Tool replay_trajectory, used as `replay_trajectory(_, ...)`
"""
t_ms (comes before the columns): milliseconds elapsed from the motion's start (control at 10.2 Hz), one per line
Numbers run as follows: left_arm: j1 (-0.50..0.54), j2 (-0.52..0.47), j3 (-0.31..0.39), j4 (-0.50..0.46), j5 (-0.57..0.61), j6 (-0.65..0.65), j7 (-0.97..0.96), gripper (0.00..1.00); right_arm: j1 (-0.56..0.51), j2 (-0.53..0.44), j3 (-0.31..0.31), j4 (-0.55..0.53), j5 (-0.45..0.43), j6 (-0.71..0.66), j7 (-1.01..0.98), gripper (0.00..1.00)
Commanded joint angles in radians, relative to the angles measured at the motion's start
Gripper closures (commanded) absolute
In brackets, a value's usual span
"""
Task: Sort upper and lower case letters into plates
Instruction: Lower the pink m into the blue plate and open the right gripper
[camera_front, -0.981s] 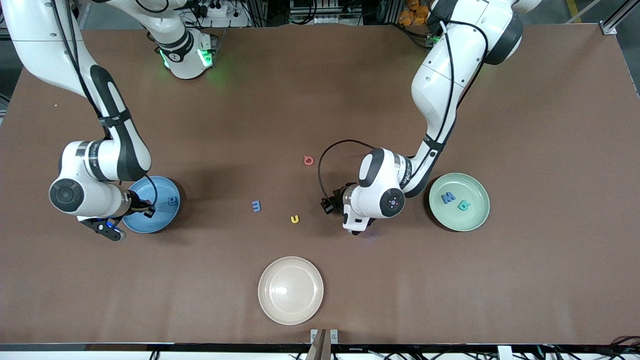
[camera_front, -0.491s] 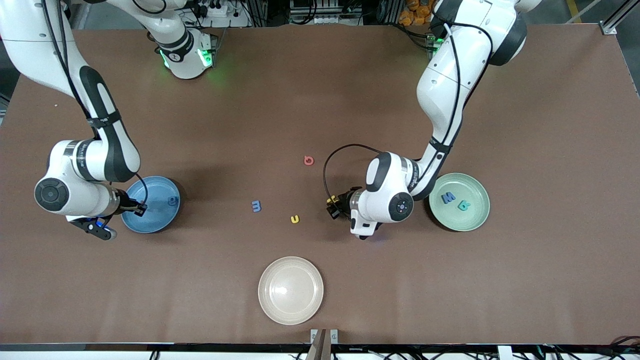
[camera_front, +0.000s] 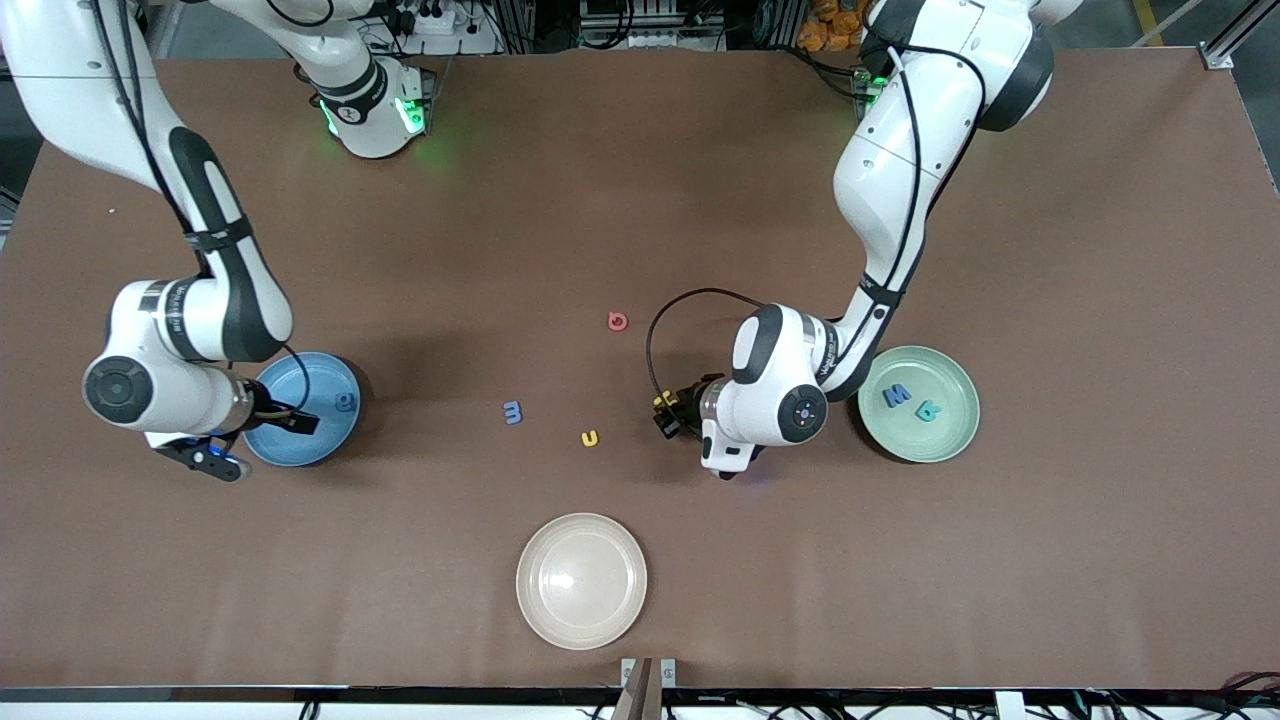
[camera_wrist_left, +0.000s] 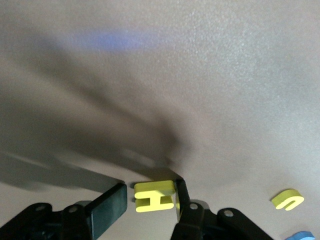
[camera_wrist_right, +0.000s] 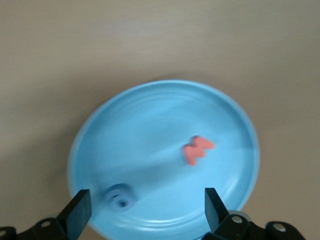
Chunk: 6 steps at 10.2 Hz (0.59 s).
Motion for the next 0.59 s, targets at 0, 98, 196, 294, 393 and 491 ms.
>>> replay_trajectory(0, -0.02, 0.014, 0.009, 0.005, -0.016, 0.005, -0.009, 0.52, 0.132, -0.001, 0.001, 0.047, 0.054, -0.005, 0.051, 0.0)
replay_trajectory(98, -0.03, 0.014, 0.009, 0.005, -0.016, 0.005, -0.014, 0.52, 0.171, 0.02, 0.001, 0.08, 0.117, 0.001, 0.1, 0.0)
replay_trajectory(196, -0.03, 0.013, 0.009, 0.005, -0.018, 0.005, -0.018, 0.52, 0.214, 0.028, 0.001, 0.09, 0.135, 0.01, 0.112, 0.0)
replay_trajectory(294, -0.03, 0.013, 0.009, 0.007, -0.018, 0.005, -0.018, 0.52, 0.267, 0.035, 0.001, 0.087, 0.133, 0.059, 0.078, 0.0)
replay_trajectory(393, -0.03, 0.013, 0.009, 0.007, -0.019, 0.006, -0.02, 0.52, 0.31, 0.055, 0.001, 0.088, 0.133, 0.093, -0.003, 0.0)
replay_trajectory(491, -0.03, 0.011, 0.009, 0.007, -0.018, 0.005, -0.021, 0.52, 0.326, 0.072, 0.001, 0.079, 0.133, 0.157, -0.056, 0.0)
